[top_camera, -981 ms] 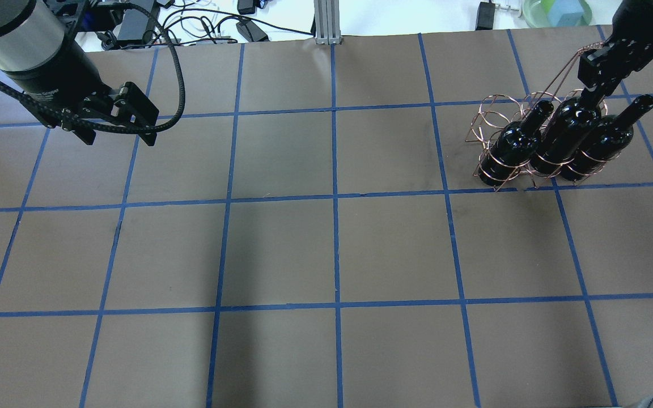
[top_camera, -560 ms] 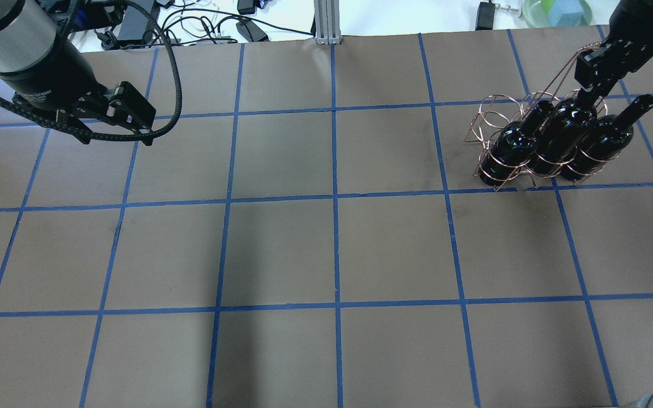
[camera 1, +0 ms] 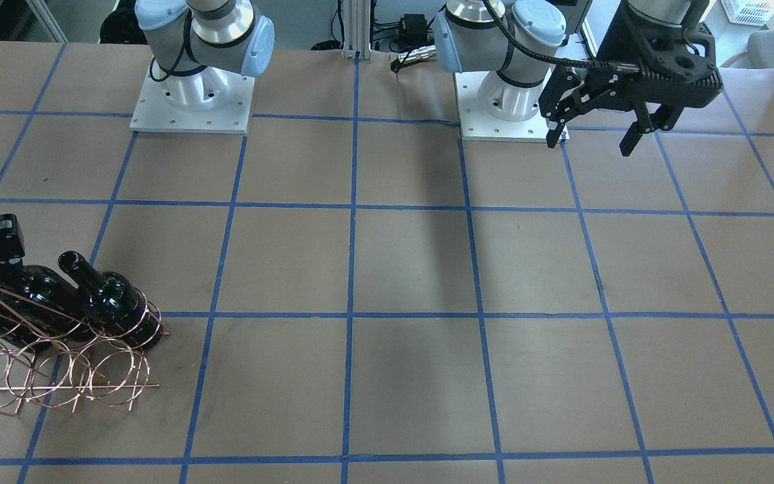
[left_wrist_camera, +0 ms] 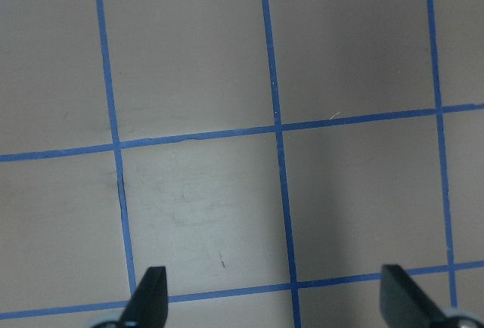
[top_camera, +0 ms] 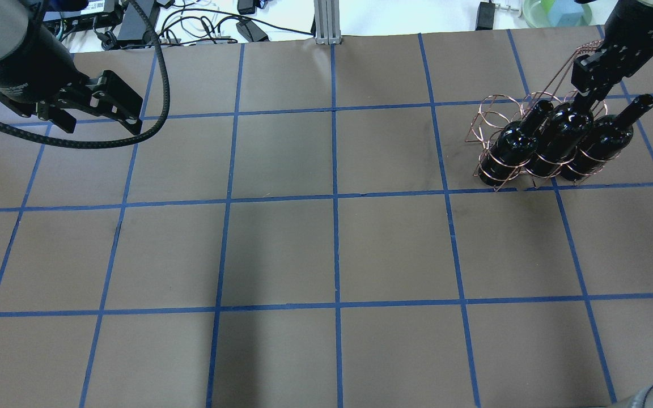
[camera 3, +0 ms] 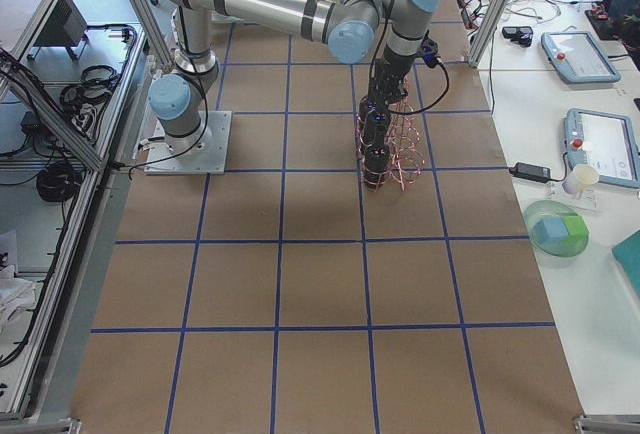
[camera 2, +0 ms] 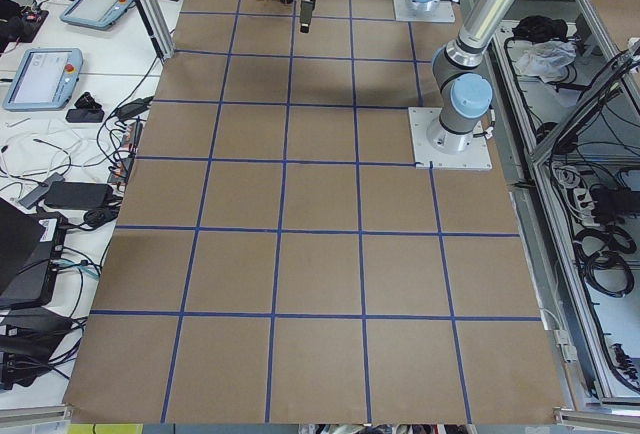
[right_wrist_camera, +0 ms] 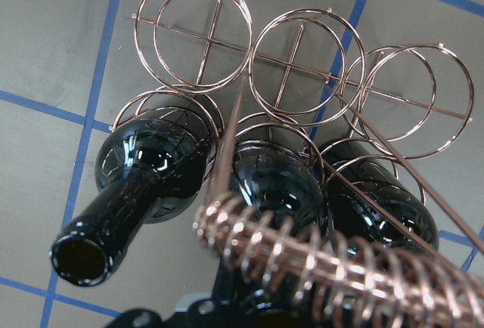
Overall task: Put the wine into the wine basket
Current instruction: 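Open the right gripper to release the bottle in the rack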
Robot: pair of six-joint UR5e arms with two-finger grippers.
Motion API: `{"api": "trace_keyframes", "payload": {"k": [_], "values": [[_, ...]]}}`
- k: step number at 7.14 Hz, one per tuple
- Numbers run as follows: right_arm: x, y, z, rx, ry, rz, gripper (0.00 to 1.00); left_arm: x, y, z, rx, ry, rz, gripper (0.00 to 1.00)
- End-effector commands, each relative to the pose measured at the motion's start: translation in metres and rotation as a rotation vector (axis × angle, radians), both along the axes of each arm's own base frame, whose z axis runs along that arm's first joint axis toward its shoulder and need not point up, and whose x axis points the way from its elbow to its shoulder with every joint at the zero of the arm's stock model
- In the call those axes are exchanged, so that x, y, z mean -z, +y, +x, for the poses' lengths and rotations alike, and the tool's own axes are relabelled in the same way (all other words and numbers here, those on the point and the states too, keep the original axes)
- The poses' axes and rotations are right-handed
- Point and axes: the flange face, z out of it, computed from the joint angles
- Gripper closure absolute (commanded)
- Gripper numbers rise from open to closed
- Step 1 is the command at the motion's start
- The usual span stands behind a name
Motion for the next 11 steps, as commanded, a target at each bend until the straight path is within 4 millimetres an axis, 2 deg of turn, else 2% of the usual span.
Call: {"api": "trace_keyframes", "payload": {"k": [1,3,7,8,9,10,11], "values": [[0.017,0.001,0.0,-0.01,-0.001,0.01,1.0,0.039,-0.036,0.006,-0.021,0.024,0.02,0.0],[0.02,0.001,-0.001,-0.01,0.008,0.017,1.0,0.04,-0.041,0.001,0.002,0.01,-0.021,0.0],[0.024,0.0,-0.002,-0.007,0.011,0.028,0.43,0.017,-0.034,0.0,0.012,-0.011,-0.088,0.0],[0.02,0.002,-0.002,-0.009,0.013,0.022,0.2,0.018,-0.035,0.002,0.007,-0.006,-0.084,0.0],[0.011,0.006,0.0,-0.006,0.018,0.012,0.07,0.02,-0.037,0.0,0.004,0.008,-0.082,0.0],[-0.023,0.021,0.003,-0.003,0.05,-0.032,0.01,0.012,-0.033,-0.001,0.003,-0.002,-0.095,0.0],[-0.058,0.043,0.009,0.002,0.067,-0.069,0.01,0.012,-0.026,-0.001,0.0,-0.007,-0.07,0.0]]}}
